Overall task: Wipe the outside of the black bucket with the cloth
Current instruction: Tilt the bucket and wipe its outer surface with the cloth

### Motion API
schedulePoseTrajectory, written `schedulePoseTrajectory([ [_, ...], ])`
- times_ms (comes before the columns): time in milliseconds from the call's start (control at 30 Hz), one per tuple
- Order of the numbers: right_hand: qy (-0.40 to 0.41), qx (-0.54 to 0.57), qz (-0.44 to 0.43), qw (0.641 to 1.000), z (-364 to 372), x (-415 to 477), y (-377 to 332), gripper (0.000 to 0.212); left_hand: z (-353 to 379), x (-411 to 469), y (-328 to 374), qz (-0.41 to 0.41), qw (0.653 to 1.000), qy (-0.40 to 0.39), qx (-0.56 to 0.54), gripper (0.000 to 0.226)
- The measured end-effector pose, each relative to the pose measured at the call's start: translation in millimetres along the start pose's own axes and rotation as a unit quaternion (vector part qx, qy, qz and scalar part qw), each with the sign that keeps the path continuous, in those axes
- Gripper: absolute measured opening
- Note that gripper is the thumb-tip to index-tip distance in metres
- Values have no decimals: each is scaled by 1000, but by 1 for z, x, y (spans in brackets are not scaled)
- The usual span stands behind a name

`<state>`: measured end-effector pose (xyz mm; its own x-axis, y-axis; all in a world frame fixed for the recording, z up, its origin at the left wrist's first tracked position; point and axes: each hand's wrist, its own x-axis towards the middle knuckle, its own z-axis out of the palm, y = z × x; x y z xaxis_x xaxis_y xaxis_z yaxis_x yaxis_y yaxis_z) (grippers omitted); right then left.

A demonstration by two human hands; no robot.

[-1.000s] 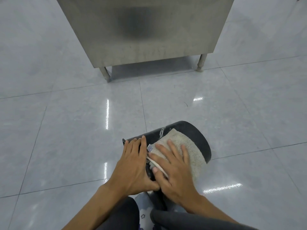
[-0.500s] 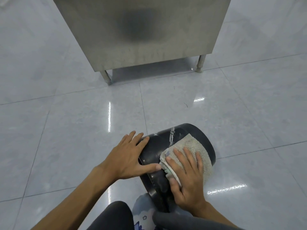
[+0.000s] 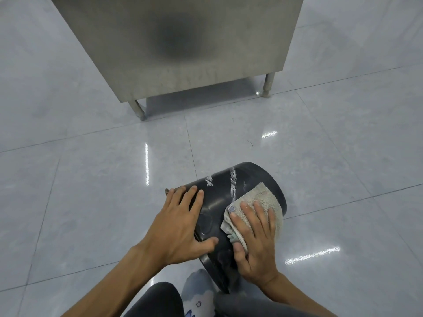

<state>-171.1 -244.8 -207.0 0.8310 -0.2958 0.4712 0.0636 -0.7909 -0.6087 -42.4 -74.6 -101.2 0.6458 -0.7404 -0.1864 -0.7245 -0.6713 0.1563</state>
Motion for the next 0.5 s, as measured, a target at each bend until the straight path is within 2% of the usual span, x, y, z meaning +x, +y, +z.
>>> schedulePoseTrajectory([
  [233, 10, -26, 17, 999, 7, -5, -6, 54, -5, -3, 6, 24, 997, 10, 68, 105],
  [500, -16, -85, 57, 995, 18, 29, -23, 55, 16, -26, 35, -20, 994, 55, 92, 96],
])
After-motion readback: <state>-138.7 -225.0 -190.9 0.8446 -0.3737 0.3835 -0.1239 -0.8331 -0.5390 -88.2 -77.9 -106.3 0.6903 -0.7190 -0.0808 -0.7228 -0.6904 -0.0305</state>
